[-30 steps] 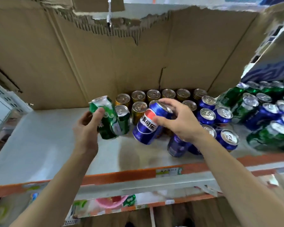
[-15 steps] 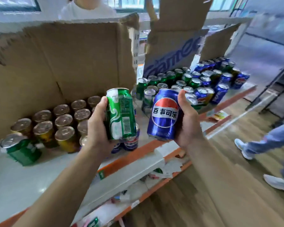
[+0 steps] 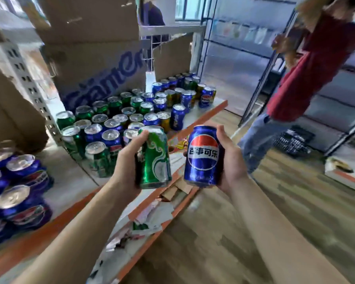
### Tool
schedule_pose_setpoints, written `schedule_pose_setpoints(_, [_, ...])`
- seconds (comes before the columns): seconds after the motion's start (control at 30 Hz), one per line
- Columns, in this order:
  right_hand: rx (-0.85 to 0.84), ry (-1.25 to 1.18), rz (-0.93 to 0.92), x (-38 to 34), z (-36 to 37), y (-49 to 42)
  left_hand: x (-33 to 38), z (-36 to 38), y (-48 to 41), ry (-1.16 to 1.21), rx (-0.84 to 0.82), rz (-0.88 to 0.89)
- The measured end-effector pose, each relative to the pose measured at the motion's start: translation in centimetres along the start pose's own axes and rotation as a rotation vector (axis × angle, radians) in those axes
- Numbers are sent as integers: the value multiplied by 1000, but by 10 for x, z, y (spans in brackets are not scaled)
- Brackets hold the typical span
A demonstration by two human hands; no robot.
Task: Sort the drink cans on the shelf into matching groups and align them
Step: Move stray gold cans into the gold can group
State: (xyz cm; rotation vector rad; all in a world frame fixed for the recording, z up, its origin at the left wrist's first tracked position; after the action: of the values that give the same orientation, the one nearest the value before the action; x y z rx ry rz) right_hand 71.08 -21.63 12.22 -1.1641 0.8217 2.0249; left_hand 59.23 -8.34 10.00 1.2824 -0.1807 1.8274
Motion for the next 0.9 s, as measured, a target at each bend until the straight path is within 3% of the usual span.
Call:
schedule_pose_setpoints(0.37, [45, 68, 16, -23, -63, -56, -18, 64, -60, -145, 25, -29])
schedule_pose_setpoints(0.7, [120, 56, -4, -51, -82, -165, -3, 115, -176, -196, -24, 2])
schedule_pose_setpoints(0.9, [82, 28, 49, -69, -86, -226, 13, 140, -242, -172, -22, 20])
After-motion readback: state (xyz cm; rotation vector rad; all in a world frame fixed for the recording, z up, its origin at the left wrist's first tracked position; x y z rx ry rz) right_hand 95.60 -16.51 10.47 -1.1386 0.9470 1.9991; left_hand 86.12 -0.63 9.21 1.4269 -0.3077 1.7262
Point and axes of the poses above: each hand's wrist, its own y-axis away from the middle knuckle, its own z-axis out of the palm, x = y × z, the point moved 9 cm from there along -y, towards the middle knuckle, and after that the axes turned 6 degrees about x, right-handed, at the moved point
